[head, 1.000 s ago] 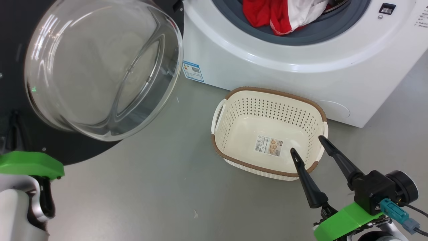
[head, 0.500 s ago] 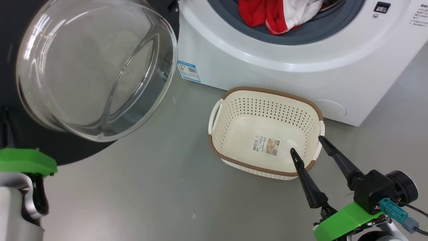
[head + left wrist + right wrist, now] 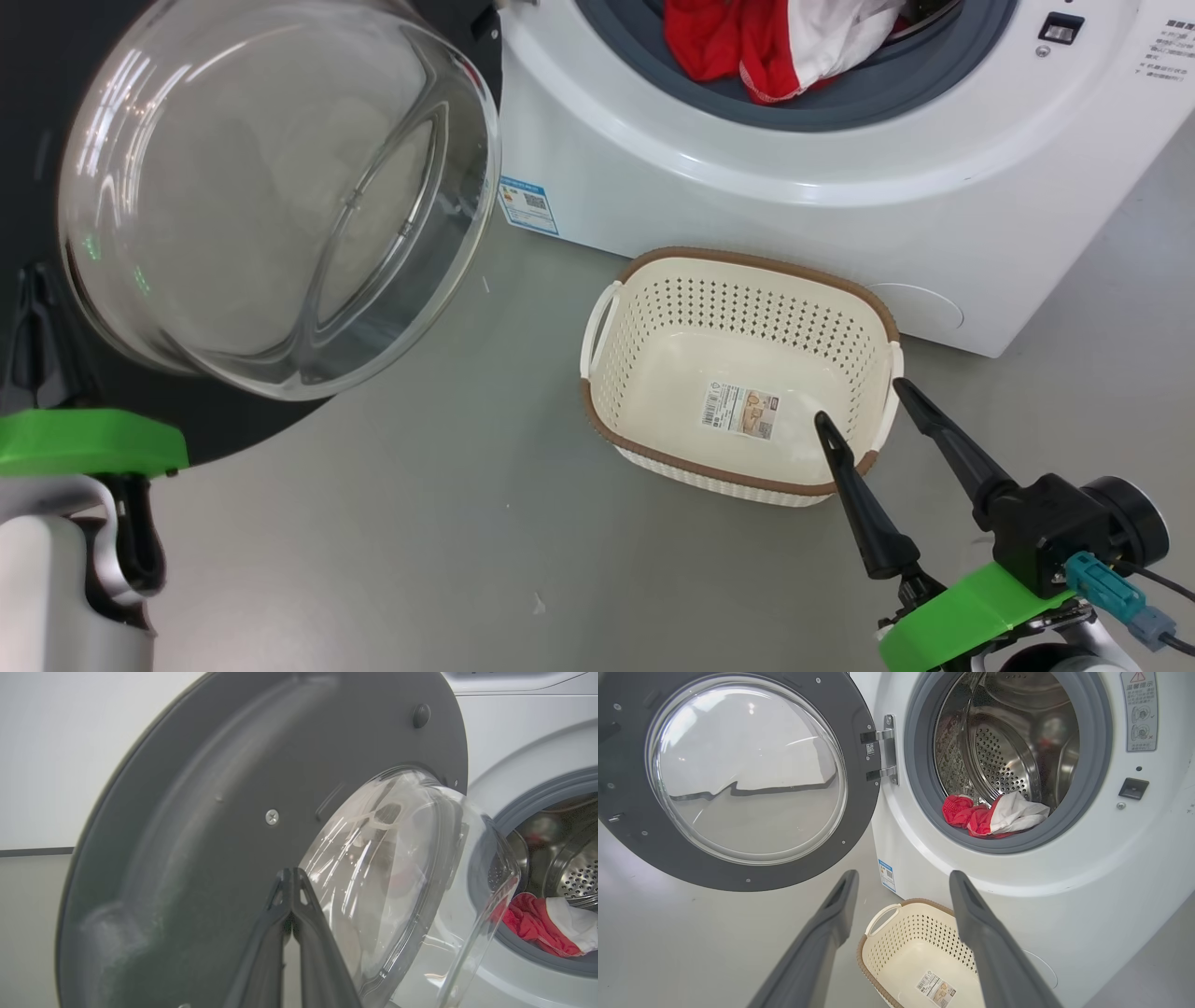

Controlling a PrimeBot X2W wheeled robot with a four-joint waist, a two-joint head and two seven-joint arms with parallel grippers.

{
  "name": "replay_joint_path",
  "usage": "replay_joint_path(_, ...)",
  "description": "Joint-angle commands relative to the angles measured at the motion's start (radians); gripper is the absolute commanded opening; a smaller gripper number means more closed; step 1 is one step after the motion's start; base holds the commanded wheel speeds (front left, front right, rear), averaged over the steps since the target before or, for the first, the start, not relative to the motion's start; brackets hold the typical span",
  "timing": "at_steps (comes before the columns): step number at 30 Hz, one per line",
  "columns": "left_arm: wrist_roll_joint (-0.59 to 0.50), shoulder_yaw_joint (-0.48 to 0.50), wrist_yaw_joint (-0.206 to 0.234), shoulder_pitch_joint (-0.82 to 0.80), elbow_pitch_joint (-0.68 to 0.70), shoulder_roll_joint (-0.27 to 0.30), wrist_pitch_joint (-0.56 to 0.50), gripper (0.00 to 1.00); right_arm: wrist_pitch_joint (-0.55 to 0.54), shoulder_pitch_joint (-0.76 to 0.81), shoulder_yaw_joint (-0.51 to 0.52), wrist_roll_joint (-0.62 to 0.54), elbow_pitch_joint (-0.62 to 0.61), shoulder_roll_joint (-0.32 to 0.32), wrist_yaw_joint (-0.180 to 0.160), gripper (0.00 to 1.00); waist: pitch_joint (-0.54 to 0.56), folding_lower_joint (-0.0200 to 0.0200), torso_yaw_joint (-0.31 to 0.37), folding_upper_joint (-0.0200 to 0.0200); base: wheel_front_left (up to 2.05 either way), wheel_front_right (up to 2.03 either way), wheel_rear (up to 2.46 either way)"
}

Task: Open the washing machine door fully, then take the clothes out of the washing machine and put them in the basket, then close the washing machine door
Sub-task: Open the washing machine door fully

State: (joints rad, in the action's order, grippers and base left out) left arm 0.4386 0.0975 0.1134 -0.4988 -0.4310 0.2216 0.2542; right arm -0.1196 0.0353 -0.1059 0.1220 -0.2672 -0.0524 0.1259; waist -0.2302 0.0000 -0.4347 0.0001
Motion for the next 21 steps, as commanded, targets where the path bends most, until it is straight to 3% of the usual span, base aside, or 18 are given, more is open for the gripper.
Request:
replay_joint_path(1, -0.012, 0.037, -0.003, 0.014, 0.038, 0.042, 0.008, 0.00, 0.013, -0.039, -0.017, 0.002, -0.023, 0.002, 0.005, 1.00, 0.001, 0.0000, 0.002, -0.0001, 0.00, 0.00, 0.00)
replay_joint_path(2, -0.015, 0.035, -0.003, 0.021, 0.053, 0.038, 0.008, 0.11, 0.016, -0.039, -0.015, 0.004, -0.021, 0.002, 0.005, 1.00, 0.003, 0.0000, 0.004, -0.0001, 0.00, 0.00, 0.00)
replay_joint_path(3, -0.017, 0.033, -0.003, 0.028, 0.071, 0.034, 0.008, 0.36, 0.019, -0.039, -0.013, 0.006, -0.018, 0.002, 0.005, 1.00, 0.004, 0.0000, 0.006, -0.0001, 0.00, 0.00, 0.00)
replay_joint_path(4, -0.020, 0.030, 0.000, 0.036, 0.091, 0.028, 0.008, 0.48, 0.022, -0.039, -0.010, 0.007, -0.017, 0.002, 0.005, 1.00, 0.006, 0.0000, 0.009, -0.0001, 0.00, 0.00, 0.00)
replay_joint_path(5, -0.026, 0.026, 0.005, 0.044, 0.111, 0.024, 0.008, 0.81, 0.025, -0.040, -0.008, 0.009, -0.015, 0.002, 0.005, 1.00, 0.007, 0.0000, 0.011, -0.0001, 0.00, 0.00, 0.00)
replay_joint_path(6, -0.028, 0.023, 0.007, 0.052, 0.132, 0.021, 0.008, 0.96, 0.027, -0.040, -0.005, 0.010, -0.014, 0.002, 0.005, 1.00, 0.009, 0.0000, 0.014, -0.0001, 0.00, 0.00, 0.00)
replay_joint_path(7, -0.028, 0.020, 0.009, 0.060, 0.154, 0.018, 0.007, 1.00, 0.030, -0.041, -0.003, 0.012, -0.012, 0.002, 0.005, 1.00, 0.010, 0.0000, 0.018, -0.0001, 0.00, 0.00, 0.00)
replay_joint_path(21, -0.044, -0.077, 0.020, 0.172, 0.529, -0.023, -0.090, 1.00, 0.089, -0.050, 0.034, 0.051, 0.017, 0.002, 0.005, 1.00, 0.024, 0.0000, 0.114, -0.0001, 0.00, 0.00, 0.00)
